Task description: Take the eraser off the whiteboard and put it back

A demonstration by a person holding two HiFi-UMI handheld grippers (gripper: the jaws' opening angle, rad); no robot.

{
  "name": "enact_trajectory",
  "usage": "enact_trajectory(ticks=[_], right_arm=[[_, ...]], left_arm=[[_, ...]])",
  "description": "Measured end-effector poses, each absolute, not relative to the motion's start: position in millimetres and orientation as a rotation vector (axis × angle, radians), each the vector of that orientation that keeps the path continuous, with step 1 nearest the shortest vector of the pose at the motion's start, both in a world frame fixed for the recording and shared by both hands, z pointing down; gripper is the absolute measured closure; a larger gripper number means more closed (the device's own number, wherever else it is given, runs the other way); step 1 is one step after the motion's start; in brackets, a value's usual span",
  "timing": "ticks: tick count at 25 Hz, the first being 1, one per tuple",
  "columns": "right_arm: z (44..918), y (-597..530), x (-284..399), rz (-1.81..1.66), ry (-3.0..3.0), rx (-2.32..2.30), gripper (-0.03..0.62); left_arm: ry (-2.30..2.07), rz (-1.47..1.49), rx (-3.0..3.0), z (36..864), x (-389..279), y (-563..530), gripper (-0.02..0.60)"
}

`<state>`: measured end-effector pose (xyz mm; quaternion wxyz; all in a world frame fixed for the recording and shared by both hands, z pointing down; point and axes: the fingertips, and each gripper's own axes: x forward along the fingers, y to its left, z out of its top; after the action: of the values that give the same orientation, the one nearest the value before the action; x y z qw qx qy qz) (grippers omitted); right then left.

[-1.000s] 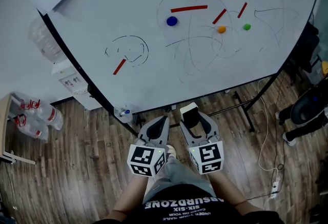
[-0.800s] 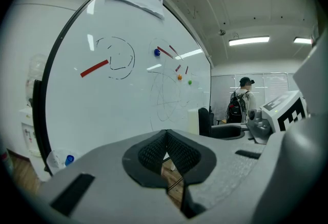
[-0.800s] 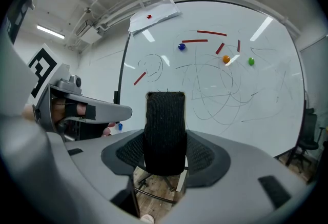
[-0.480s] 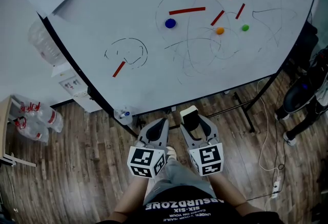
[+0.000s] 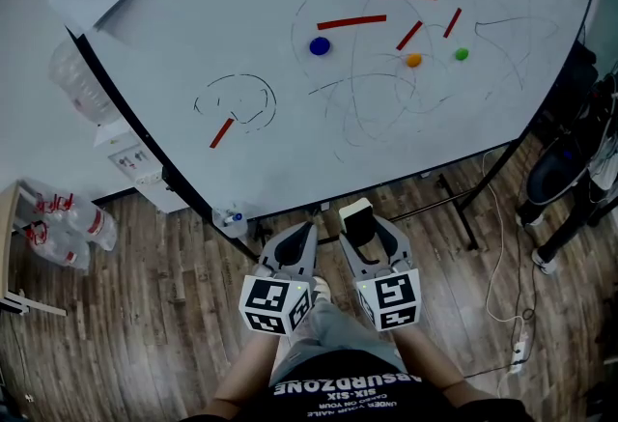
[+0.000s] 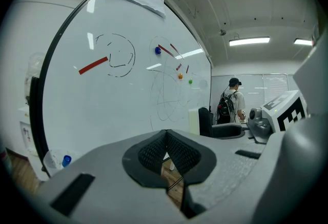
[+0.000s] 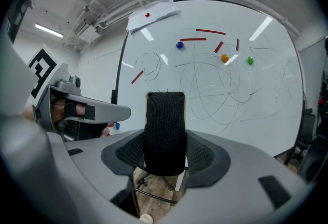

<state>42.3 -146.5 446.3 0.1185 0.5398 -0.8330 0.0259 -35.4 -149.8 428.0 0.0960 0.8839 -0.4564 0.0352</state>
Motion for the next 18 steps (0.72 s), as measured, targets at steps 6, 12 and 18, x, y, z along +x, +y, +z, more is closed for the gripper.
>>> enact_trajectory(ticks=[6, 12, 18], right_arm=[[438.3, -152.7, 42.9, 0.056, -2.442, 1.591, 0.362], [421.2, -163.3, 46.9, 0.018, -2.456, 1.626, 0.362], [399.6, -171.7, 51.1, -0.038, -2.469, 1.663, 0.362]], left_arm=[[-1.347, 0.105, 2.619, 428.9, -33.1, -154.4, 0.574], [-1.338, 0.099, 2.622, 428.3, -29.4, -158.5, 0.574], [-1.331, 0.086, 2.627, 426.6, -26.2, -161.1, 0.574]])
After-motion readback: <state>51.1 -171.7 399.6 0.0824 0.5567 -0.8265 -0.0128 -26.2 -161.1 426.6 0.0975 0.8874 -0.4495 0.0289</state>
